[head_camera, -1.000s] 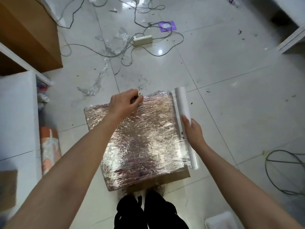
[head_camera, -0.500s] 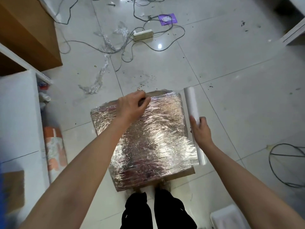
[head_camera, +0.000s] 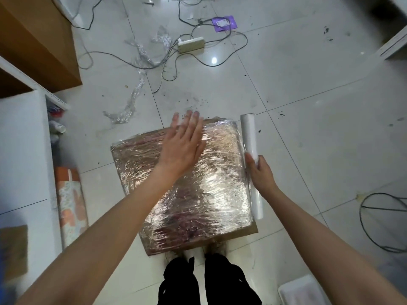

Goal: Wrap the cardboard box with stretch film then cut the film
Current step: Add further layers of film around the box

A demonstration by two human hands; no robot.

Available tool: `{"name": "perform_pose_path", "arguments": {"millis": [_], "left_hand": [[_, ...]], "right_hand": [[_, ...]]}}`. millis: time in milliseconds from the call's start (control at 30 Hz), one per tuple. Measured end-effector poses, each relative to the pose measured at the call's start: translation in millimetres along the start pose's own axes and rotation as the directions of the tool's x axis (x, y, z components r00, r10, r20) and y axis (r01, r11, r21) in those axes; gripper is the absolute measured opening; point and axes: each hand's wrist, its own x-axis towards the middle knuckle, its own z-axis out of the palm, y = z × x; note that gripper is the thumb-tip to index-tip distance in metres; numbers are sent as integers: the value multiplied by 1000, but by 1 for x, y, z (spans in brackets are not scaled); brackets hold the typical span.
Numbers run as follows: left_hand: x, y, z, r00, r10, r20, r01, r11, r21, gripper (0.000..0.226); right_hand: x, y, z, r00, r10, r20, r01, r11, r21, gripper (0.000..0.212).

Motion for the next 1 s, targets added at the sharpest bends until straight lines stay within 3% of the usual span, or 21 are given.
{"name": "perform_pose_path", "arguments": {"millis": [133, 400, 533, 667, 833, 1000], "left_hand": [[-9, 36, 20, 976, 217, -17, -216, 976, 28, 61], [0, 52, 23, 988, 146, -44, -143, 988, 52, 58], [20, 81, 23, 989, 125, -83, -127, 992, -18, 62], [32, 90, 32, 991, 113, -72, -115, 993, -19, 63], [15, 99, 32, 979, 108, -172, -118, 992, -48, 59], [-32, 123, 54, 988, 114, -108, -114, 993, 8, 62]], "right_hand": [[4, 4, 1, 999, -34, -15, 35, 998, 49, 45], [12, 2, -3, 998, -59, 15, 57, 996, 70, 43], [7, 2, 3, 997, -67, 34, 63, 992, 111, 62], [12, 9, -5, 998, -58, 28, 54, 990, 134, 48], [14, 8, -6, 991, -88, 98, 78, 991, 110, 36], [14, 8, -3, 987, -109, 118, 95, 988, 122, 33]]}}
